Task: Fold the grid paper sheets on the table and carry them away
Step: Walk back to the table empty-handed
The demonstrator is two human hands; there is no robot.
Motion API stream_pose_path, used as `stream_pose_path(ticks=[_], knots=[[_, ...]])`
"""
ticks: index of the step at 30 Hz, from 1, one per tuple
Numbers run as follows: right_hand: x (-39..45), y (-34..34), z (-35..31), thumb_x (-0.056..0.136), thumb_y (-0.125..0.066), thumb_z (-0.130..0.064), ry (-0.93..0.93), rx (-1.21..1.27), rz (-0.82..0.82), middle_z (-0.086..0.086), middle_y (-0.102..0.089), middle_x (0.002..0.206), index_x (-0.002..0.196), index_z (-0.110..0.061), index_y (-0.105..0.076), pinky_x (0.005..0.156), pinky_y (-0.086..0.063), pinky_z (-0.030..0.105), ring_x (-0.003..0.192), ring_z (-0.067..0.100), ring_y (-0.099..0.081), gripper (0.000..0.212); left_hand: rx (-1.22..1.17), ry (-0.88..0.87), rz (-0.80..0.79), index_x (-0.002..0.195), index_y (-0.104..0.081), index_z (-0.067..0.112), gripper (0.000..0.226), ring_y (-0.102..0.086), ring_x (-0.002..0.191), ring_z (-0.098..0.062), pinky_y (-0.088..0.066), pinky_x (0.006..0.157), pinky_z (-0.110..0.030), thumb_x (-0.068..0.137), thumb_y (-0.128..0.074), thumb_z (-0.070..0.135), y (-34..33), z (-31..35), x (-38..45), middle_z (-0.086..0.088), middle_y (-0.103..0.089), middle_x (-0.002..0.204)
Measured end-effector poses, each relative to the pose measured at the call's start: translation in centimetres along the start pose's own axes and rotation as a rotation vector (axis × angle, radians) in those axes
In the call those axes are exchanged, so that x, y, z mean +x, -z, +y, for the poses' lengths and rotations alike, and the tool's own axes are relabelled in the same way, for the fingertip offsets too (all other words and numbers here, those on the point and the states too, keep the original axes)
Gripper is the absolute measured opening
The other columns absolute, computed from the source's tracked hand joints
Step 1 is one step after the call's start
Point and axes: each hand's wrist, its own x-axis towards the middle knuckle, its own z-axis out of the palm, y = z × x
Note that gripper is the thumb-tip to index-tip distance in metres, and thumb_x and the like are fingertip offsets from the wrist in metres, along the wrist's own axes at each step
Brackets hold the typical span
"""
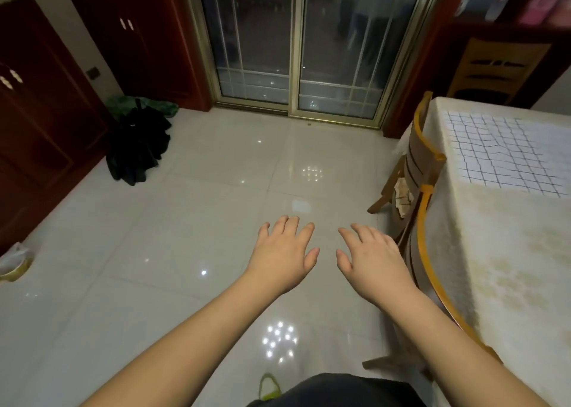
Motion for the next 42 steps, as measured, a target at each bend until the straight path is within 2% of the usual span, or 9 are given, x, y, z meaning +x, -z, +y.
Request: stream_pose_path(ticks=[5, 9, 17, 25, 30, 36, 42], knots=[[4.5, 0.3, 1.1, 0.101, -0.031, -0.043, -0.046, 0.003, -0.021, 0.002, -0.03, 0.156, 0.151, -0.026, -0.027, 0.116, -0.018, 0.036, 0.143, 0.02, -0.026, 0.053, -0.054, -0.053, -0.03, 0.153, -0.02, 0.031, 0.059, -0.021, 0.144, -0.024, -0.019, 0.115, -0.047, 0.098, -0.021, 0.054, 0.1, -1.1, 5.4, -0.005, -0.029, 0.156], [9.1, 0.2, 3.7, 0.101, -0.031, -0.044, -0.089, 0.019, -0.042, 0.001, -0.03, 0.156, 0.151, -0.026, -0.026, 0.115, -0.02, 0.036, 0.142, 0.02, -0.027, 0.053, -0.061, -0.095, -0.042, 0.151, -0.024, 0.029, 0.056, -0.02, 0.144, -0.024, -0.017, 0.115, -0.048, 0.1, -0.024, 0.053, 0.3, -0.8, 11.6, -0.004, -0.029, 0.156], [19.6, 0.5, 11.5, 0.101, -0.032, -0.042, -0.228, 0.154, -0.063, 0.001, -0.028, 0.157, 0.152, -0.028, -0.024, 0.113, -0.023, 0.036, 0.141, 0.022, -0.029, 0.053, 0.025, -0.156, -0.119, 0.15, -0.028, 0.028, 0.055, -0.021, 0.144, -0.023, -0.017, 0.116, -0.046, 0.101, -0.023, 0.053, 0.5, 0.1, 25.2, -0.003, -0.03, 0.155], [26.9, 2.9, 18.9, 0.1, -0.032, -0.04, -0.297, 0.156, -0.046, 0.002, -0.033, 0.154, 0.151, -0.024, -0.027, 0.111, -0.028, 0.037, 0.138, 0.021, -0.034, 0.053, 0.109, -0.23, -0.157, 0.151, -0.024, 0.029, 0.056, -0.021, 0.145, -0.022, -0.018, 0.117, -0.044, 0.1, -0.023, 0.053, 1.6, 1.3, 36.2, -0.002, -0.029, 0.157], [30.5, 3.1, 21.0, 0.099, -0.033, -0.041, -0.359, 0.188, -0.024, 0.0, -0.036, 0.152, 0.149, -0.025, -0.03, 0.11, -0.029, 0.037, 0.135, 0.02, -0.037, 0.052, 0.109, -0.307, -0.154, 0.151, -0.024, 0.03, 0.056, -0.022, 0.144, -0.021, -0.019, 0.116, -0.045, 0.1, -0.024, 0.053, 2.3, 2.7, 42.2, -0.002, -0.03, 0.156], [35.9, 4.0, 24.0, 0.1, -0.03, -0.042, -0.471, 0.201, -0.025, 0.001, -0.03, 0.156, 0.151, -0.026, -0.026, 0.114, -0.024, 0.039, 0.142, 0.022, -0.029, 0.053, 0.07, -0.394, -0.108, 0.151, -0.026, 0.031, 0.055, -0.025, 0.143, -0.021, -0.02, 0.116, -0.045, 0.1, -0.025, 0.053, 3.2, 2.3, 51.6, -0.002, -0.032, 0.155], [43.0, 5.9, 24.8, 0.1, -0.033, -0.042, -0.61, 0.2, -0.006, 0.0, -0.031, 0.155, 0.151, -0.027, -0.028, 0.112, -0.025, 0.04, 0.14, 0.024, -0.03, 0.053, 0.049, -0.502, -0.112, 0.15, -0.028, 0.031, 0.056, -0.026, 0.143, -0.022, -0.021, 0.115, -0.045, 0.099, -0.025, 0.054, 3.3, 1.2, 60.5, -0.003, -0.033, 0.155]])
